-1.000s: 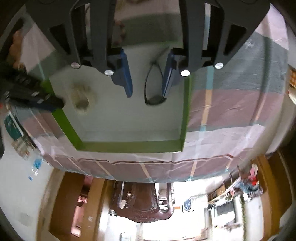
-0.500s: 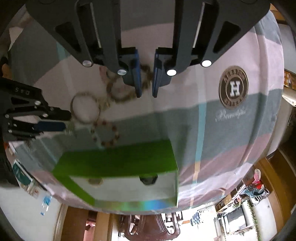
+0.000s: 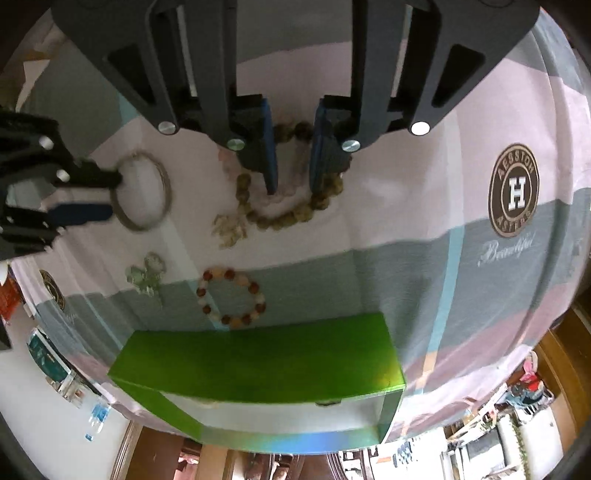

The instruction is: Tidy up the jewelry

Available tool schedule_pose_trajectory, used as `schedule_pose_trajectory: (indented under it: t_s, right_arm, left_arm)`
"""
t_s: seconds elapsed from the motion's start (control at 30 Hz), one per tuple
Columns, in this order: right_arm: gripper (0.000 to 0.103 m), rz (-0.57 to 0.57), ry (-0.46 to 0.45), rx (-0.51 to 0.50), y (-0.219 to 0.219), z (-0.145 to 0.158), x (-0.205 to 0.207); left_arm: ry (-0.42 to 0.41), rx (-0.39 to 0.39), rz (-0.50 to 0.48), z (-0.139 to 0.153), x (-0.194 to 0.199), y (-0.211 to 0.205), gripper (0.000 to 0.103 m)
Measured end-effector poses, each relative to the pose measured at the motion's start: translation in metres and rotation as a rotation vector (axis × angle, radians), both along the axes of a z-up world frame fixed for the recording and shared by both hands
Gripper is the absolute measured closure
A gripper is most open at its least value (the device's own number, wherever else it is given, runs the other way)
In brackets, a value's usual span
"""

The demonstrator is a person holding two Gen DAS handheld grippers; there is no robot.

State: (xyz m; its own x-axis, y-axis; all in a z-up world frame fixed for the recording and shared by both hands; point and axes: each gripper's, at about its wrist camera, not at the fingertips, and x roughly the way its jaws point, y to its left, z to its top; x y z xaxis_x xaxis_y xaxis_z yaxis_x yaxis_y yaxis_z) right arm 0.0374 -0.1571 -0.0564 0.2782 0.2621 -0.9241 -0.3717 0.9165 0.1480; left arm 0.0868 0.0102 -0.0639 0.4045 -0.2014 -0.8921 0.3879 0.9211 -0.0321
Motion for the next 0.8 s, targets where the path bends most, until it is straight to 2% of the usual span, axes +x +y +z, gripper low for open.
schedule_pose_trajectory:
  t_s: [0.17, 0.27, 0.53, 0.6, 0.63, 0.7, 0.8]
  right_arm:
    - [0.074, -0.129, -0.111, 0.001, -0.024, 0.022, 0.007]
    - [0.074, -0.165, -0.153, -0.008, -0.028, 0.027, 0.017]
    - [0.074, -0.147, -0.126, -0.019, -0.013, -0.002, 0.045]
    - [0.08, -0.152, -0.123, -0.013, -0.016, -0.005, 0.046]
    - [0.097, -0.153, -0.119, -0.01, -0.019, -0.005, 0.046]
    - [0.101, -0.172, -0.105, 0.008, -0.026, -0.004, 0.046]
    - [0.103, -0.202, -0.133, 0.01, -0.037, 0.003, 0.043]
  left_arm:
    - [-0.029, -0.054, -0.032, 0.015, -0.003, -0.016, 0.082]
    - [-0.048, -0.056, -0.065, 0.019, -0.007, -0.029, 0.073]
    - [-0.038, -0.034, -0.095, 0.009, -0.001, -0.05, 0.068]
    - [-0.035, -0.03, -0.094, 0.006, 0.0, -0.051, 0.068]
    - [-0.033, -0.029, -0.093, 0.005, 0.002, -0.05, 0.068]
    - [-0.037, -0.03, -0.087, 0.004, 0.003, -0.049, 0.069]
    - [-0.042, -0.032, -0.069, 0.003, 0.008, -0.048, 0.08]
